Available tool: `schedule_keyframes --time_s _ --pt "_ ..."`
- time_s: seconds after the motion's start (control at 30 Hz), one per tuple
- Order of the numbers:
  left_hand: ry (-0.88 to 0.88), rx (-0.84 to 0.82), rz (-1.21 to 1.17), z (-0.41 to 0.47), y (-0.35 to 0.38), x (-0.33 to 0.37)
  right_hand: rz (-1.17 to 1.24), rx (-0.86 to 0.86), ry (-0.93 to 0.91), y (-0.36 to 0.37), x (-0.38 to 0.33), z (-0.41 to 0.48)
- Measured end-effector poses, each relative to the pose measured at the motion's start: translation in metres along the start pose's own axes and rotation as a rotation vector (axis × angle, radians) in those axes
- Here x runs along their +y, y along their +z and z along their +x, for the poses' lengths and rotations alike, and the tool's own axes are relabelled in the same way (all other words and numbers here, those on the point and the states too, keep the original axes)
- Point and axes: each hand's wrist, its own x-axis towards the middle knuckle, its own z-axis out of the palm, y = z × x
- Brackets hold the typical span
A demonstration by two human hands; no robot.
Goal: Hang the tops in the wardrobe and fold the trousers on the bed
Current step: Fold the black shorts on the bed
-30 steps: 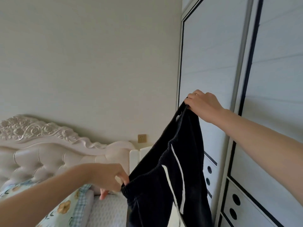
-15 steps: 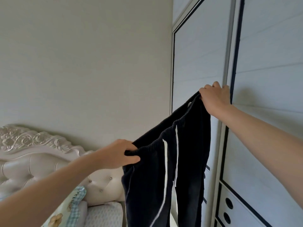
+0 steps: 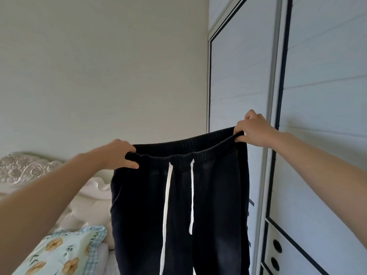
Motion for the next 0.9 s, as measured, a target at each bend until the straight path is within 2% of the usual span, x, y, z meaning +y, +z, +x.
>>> schedule_keyframes --time_s 0.07,0.17,0.3,0.4,0.47,0.57,0.7,0.8,0.9 --pt "-0.043 -0.02 0.085 0.0 -0.002 -0.01 0.042 -0.035 -0.035 -0.001 -0.003 -0.006" --pt "-0.059 -0.029 0.092 -0.004 -0.005 -0.022 0.175 -0.086 0.016 0.008 -0.003 -0.008" --pt "-0.041 0.048 0.037 -0.005 -0.009 -0.029 0.173 -0.198 0.067 0.022 0.001 -0.003" --pt "-0.096 0.123 -0.085 -0.005 -0.012 -0.026 0.155 -0.197 0.027 0.031 0.011 0.003" --pt "-0.17 0.163 -0.192 -0.007 -0.016 -0.025 0.332 -0.157 0.031 0.032 0.013 0.001" --pt "-0.253 0.231 -0.287 -0.011 -0.022 -0.029 0.804 -0.049 0.101 0.029 0.009 -0.004" --pt "-0.253 0.304 -0.492 -0.015 -0.022 -0.029 1.202 -0.218 0.143 0.038 0.006 -0.005" --pt "-0.255 0.329 -0.614 -0.019 -0.008 -0.026 1.215 -0.236 0.191 0.057 0.002 0.0" --pt "-0.269 0.351 -0.786 -0.033 0.008 -0.009 1.074 -0.115 0.212 0.079 0.001 0.003"
